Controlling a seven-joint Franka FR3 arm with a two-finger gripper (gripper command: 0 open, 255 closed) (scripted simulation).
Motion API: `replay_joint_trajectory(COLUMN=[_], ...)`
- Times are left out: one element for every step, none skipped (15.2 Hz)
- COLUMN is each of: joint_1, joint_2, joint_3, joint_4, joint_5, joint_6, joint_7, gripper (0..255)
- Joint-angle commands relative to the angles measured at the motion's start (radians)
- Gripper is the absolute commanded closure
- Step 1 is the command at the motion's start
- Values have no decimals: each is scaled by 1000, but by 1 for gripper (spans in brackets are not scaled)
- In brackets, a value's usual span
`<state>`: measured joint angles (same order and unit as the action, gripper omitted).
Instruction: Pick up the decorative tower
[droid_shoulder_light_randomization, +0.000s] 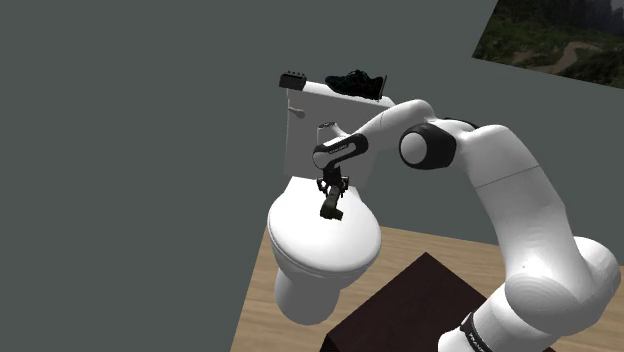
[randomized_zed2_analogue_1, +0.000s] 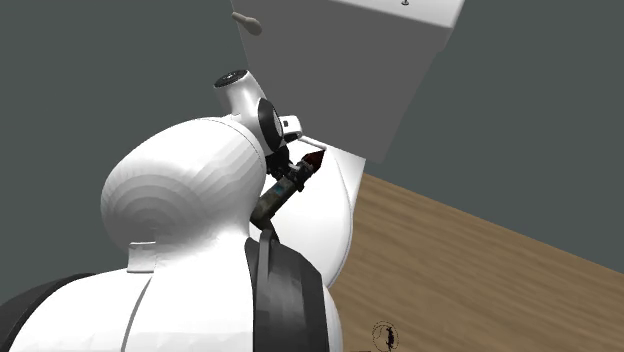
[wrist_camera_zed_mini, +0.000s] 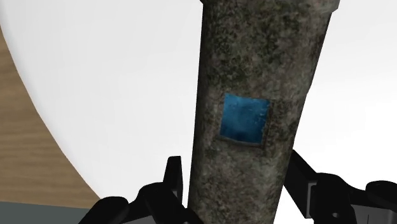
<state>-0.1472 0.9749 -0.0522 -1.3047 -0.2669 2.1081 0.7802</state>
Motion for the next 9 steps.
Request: replay_joint_trajectory(joint_1=[0, 0, 0, 0, 0, 1, 1, 1, 1], joint_2=[1, 2, 1, -1, -11, -21, -31, -41, -51], joint_3=[0, 0, 0, 0, 1, 1, 1, 1, 2], joint_4=[0, 1, 1, -3, -8, -12, -16, -19, -22], joint_5=[0, 0, 0, 0, 0, 0, 1, 1, 2], joint_6=[0, 0, 0, 2, -4, -10, -16, -22, -29], joint_7=[0, -1, -1, 0, -1, -3, -5, -6, -8], gripper=[255, 255, 255, 255, 255, 255, 255, 255, 255])
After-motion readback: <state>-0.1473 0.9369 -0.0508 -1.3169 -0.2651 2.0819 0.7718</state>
